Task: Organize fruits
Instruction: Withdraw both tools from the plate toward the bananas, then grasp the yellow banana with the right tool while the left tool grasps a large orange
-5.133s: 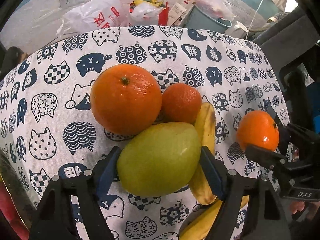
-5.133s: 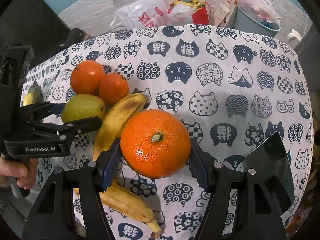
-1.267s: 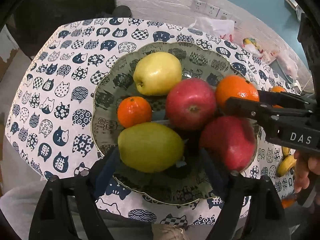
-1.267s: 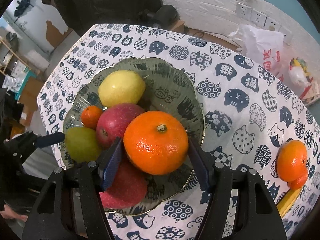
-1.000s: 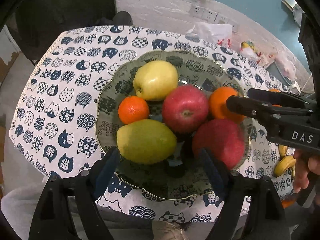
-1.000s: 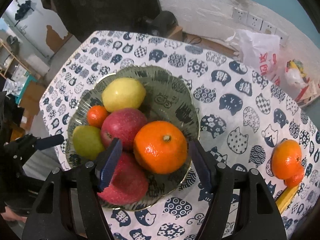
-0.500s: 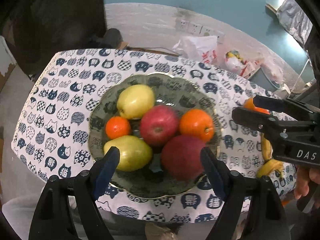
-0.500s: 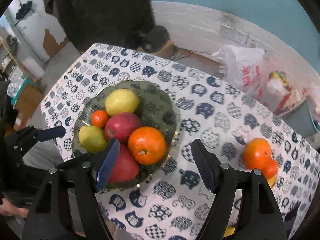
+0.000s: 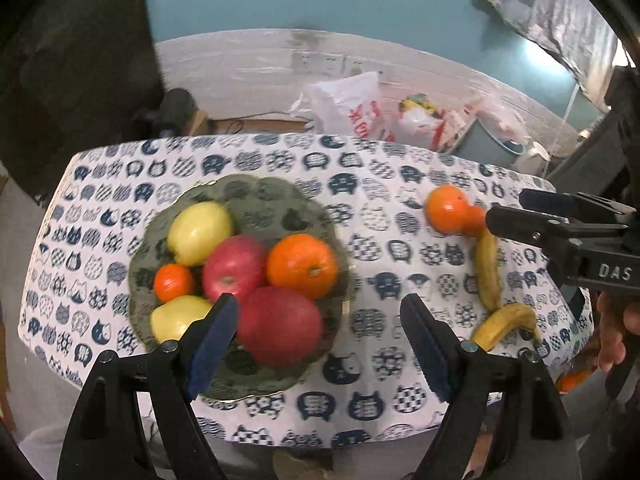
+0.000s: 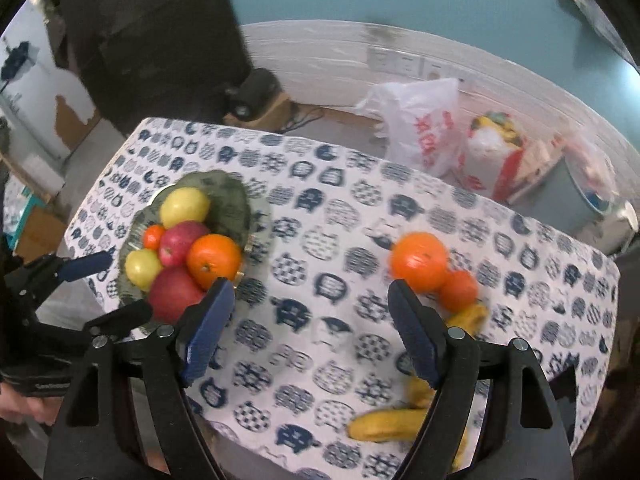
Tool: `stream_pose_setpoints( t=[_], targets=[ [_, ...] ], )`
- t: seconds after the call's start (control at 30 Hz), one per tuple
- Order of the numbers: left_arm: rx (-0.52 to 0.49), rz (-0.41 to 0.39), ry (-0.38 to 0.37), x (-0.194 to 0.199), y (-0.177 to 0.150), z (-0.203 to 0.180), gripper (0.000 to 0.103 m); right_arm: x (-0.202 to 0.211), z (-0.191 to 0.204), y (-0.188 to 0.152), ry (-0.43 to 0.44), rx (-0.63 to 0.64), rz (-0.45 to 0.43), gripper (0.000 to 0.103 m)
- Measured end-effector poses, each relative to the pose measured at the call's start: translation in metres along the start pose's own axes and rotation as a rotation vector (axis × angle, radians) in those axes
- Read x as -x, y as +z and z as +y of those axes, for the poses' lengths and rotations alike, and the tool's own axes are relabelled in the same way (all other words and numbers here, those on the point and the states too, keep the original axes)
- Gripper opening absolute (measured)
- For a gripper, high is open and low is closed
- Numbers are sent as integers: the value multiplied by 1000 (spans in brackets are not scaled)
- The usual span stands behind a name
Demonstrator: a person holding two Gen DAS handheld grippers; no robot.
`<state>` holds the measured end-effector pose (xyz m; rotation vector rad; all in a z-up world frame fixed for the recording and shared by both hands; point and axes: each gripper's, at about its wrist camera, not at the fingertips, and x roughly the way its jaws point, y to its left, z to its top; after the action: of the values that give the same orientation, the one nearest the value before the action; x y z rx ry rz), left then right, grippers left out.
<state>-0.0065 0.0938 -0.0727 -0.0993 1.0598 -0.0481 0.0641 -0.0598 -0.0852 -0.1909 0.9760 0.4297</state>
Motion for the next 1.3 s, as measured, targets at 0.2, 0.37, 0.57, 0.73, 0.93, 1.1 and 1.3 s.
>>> stream_pose_setpoints(
  t=[0.2, 0.37, 0.57, 0.73, 0.93, 1.1, 1.3],
  targets=[
    [-89, 5, -12, -6, 3, -38, 84, 9, -43, -20, -40, -81, 16, 80],
    [-156, 32, -22, -17, 3, -69, 84, 8, -74, -40, -72, -134, 44, 80],
    [-221, 62, -24, -36, 2, -96, 84, 1, -96, -57, -97, -168, 74, 80],
    [-250, 93, 0, -59, 5, -107, 84, -15, -110, -69, -112, -188, 108, 80],
    [-275, 115, 12, -82, 7, -113, 84, -45, -115, -75, -109, -189, 155, 80],
    [-285, 138, 25, -99, 11, -116, 84, -69, -116, -74, -117, -180, 183, 80],
    [-278, 160, 20, -112, 15, -116, 84, -100, -125, -76, -126, -213, 216, 79]
  ],
)
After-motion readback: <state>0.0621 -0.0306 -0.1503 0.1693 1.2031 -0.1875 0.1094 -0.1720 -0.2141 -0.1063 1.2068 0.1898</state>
